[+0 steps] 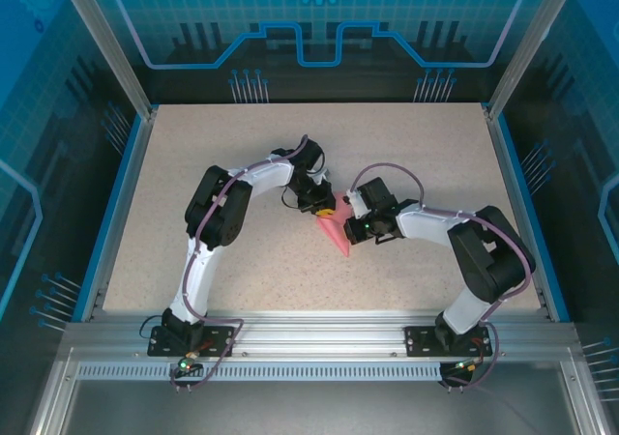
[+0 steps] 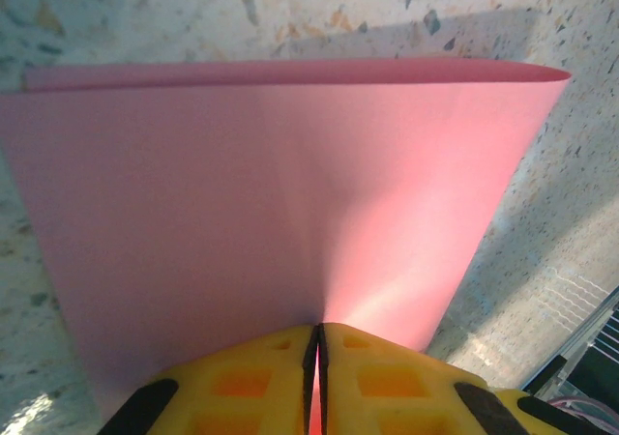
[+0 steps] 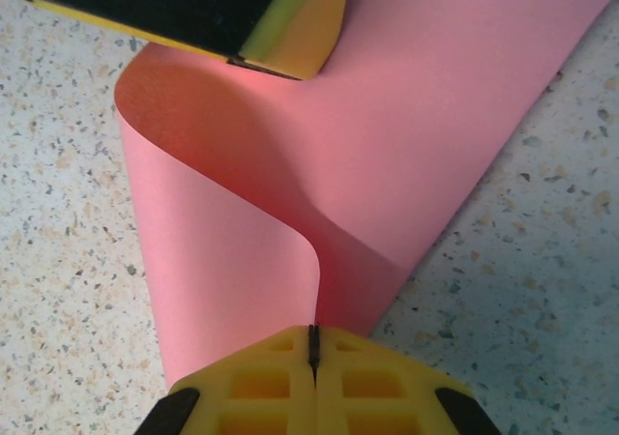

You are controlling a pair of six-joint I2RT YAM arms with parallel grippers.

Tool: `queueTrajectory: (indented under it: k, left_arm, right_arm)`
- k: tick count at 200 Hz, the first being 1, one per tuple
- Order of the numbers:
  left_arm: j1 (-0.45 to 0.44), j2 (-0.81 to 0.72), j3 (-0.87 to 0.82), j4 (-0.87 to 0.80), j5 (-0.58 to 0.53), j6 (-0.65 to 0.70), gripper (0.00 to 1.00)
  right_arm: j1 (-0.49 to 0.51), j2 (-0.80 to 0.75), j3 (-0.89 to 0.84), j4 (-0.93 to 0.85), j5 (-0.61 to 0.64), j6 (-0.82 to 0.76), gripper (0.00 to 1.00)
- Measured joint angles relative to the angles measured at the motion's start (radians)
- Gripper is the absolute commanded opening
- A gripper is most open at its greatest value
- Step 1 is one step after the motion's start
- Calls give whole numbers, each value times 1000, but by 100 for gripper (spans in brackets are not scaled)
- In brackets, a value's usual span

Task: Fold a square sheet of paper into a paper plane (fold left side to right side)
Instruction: Third fold the triangle at the center of the table.

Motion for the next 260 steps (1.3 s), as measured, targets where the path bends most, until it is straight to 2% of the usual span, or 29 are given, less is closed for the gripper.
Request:
queueTrajectory:
  k: [260]
  left_arm:
    - [0,-2,1,-2,-5,3,14]
  right_arm:
    - [0,24,16,-29,-12,0,0]
